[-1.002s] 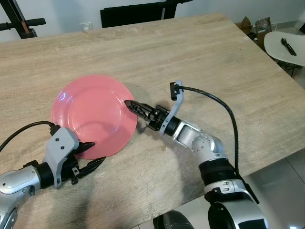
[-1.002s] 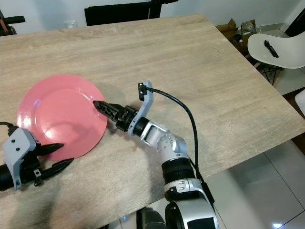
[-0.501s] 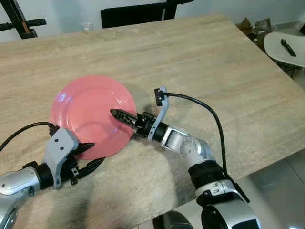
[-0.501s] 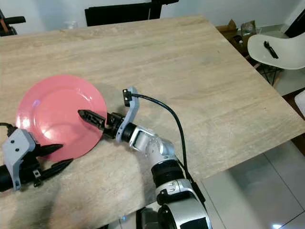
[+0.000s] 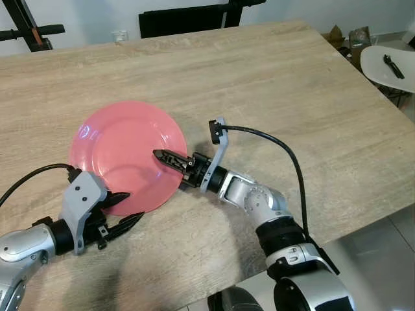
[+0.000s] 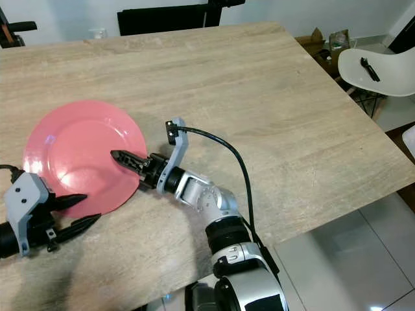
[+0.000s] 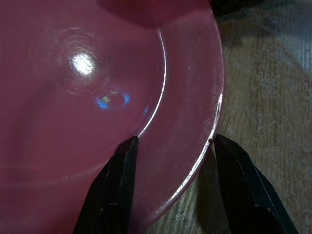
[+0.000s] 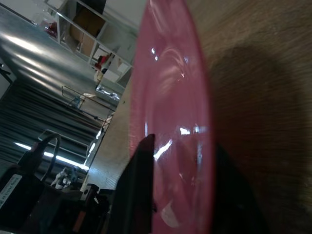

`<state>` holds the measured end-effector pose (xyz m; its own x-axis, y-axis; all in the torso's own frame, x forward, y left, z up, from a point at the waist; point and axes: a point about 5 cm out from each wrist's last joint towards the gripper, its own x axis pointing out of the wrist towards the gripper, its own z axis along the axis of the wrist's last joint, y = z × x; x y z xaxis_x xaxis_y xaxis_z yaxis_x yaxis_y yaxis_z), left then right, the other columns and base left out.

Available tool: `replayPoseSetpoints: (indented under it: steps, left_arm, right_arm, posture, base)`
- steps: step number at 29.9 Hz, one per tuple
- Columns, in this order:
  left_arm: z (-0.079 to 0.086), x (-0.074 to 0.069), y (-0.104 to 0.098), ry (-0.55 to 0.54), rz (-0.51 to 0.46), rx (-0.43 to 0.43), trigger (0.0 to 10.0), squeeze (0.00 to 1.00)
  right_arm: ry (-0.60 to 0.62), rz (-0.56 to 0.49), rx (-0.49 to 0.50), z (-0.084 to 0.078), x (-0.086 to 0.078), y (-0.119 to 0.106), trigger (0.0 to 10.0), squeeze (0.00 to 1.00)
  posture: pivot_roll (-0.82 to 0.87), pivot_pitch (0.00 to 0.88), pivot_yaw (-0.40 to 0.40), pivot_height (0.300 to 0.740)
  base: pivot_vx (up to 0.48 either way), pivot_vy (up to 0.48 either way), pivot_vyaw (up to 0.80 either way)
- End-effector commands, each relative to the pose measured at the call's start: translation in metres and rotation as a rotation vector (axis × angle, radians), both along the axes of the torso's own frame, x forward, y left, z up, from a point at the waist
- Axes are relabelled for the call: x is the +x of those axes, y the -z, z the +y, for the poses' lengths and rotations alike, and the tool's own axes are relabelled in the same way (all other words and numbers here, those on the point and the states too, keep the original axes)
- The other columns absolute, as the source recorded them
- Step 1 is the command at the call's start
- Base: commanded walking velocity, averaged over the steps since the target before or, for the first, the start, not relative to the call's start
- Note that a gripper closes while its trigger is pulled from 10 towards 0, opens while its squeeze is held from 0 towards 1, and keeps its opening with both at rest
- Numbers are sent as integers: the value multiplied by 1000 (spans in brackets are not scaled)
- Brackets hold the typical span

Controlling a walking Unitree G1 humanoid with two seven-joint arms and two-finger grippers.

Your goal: Setting the table

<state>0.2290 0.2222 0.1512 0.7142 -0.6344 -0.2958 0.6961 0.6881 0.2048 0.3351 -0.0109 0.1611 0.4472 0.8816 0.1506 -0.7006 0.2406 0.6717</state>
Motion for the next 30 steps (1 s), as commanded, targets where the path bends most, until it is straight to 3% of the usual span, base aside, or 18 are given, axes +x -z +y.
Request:
replayPoseSetpoints:
  steps: [1, 11, 15, 16, 19, 20, 21, 22, 25, 26, 29, 30]
  left_arm:
    - [2, -6, 22, -20, 114, 2, 10000, 0]
    - [3, 9, 3, -46, 45, -48, 10000, 0]
    - [-4, 29, -52, -55, -105, -221, 10000, 0]
    - [-4, 29, -52, -55, -105, -221, 10000, 0]
    - [-14, 41, -111, -28, -260, -408, 10000, 0]
    - [-14, 41, -111, -28, -260, -408, 10000, 0]
    - [-20, 46, -147, -24, -348, -535, 10000, 0]
    - [-20, 46, -147, -24, -348, -535, 10000, 0]
    - [-22, 57, -157, -117, -386, -599, 10000, 0]
    - [-22, 57, -157, -117, -386, -599, 10000, 0]
    - [-27, 72, -126, -281, -358, -477, 10000, 0]
    - [-29, 75, -118, -313, -353, -443, 10000, 0]
  right_arm:
    - [-61, 11, 73, 18, -10, -2, 0, 0]
    - [-97, -9, 101, 20, -15, -9, 0, 0]
    - [-64, -23, 108, 10, -13, -12, 0, 0]
    - [-64, -23, 108, 10, -13, -12, 0, 0]
    - [16, -72, 75, -2, -9, -17, 0, 0]
    - [16, -72, 75, -2, -9, -17, 0, 0]
    - [154, -134, 38, -17, -2, -26, 10000, 0]
    - [154, -134, 38, -17, -2, -26, 10000, 0]
    - [455, -233, 32, -58, 7, -49, 10000, 0]
    - [455, -233, 32, -58, 7, -49, 10000, 0]
    - [808, -351, 24, -111, -2, -78, 10000, 0]
    - [881, -386, 6, -121, -6, -83, 10000, 0]
  posture:
    - [-8, 154, -17, 740]
    - [-7, 152, -11, 740]
    - [-9, 153, -9, 740]
    - [-9, 153, -9, 740]
    - [-11, 151, 0, 740]
    - [-11, 151, 0, 740]
    - [-15, 147, 7, 740]
    - [-15, 147, 7, 740]
    - [-25, 138, 30, 740]
    - [-25, 138, 30, 740]
    - [-54, 127, 63, 740]
    - [-54, 127, 63, 740]
  base:
    - [0, 0, 0]
    - [0, 0, 0]
    - [0, 0, 0]
    - [0, 0, 0]
    - [0, 0, 0]
    - [0, 0, 0]
    - [0, 0, 0]
    - [0, 0, 0]
    - [0, 0, 0]
    - [0, 0, 0]
    - [0, 0, 0]
    - [0, 0, 0]
